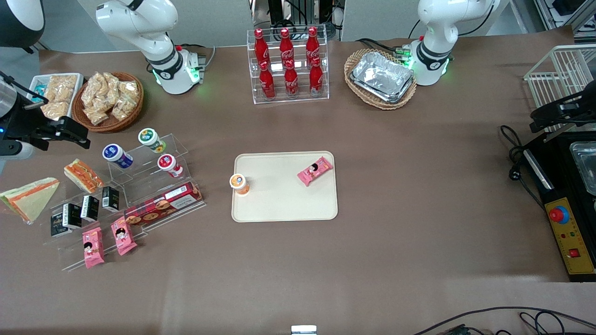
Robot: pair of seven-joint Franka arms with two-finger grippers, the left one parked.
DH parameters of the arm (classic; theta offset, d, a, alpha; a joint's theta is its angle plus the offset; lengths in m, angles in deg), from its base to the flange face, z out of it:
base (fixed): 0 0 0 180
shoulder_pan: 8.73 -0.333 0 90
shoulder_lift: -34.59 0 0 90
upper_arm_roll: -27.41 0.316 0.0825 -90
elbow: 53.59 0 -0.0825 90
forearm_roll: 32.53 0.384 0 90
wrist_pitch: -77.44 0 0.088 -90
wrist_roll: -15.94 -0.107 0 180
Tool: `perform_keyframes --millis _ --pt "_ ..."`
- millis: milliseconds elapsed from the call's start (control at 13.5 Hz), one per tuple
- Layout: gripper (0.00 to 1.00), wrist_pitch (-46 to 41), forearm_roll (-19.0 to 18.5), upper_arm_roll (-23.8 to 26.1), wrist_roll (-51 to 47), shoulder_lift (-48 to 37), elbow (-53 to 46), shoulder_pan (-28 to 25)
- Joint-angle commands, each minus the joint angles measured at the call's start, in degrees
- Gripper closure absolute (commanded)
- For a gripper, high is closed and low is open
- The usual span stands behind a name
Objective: Place sandwich on tray
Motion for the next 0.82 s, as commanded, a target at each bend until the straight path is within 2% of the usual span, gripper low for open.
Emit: perform_keyframes --millis 0,446,743 --pt "0.00 0.16 -0.26 -0.08 -0.63 0.06 -0.54 0.06" --pt "0.00 0.16 -0.61 -0.86 -0.10 0.06 -0.62 0.67" --pt "0.00 1.12 -0.52 -5.95 1.21 0.59 -1.15 0.67"
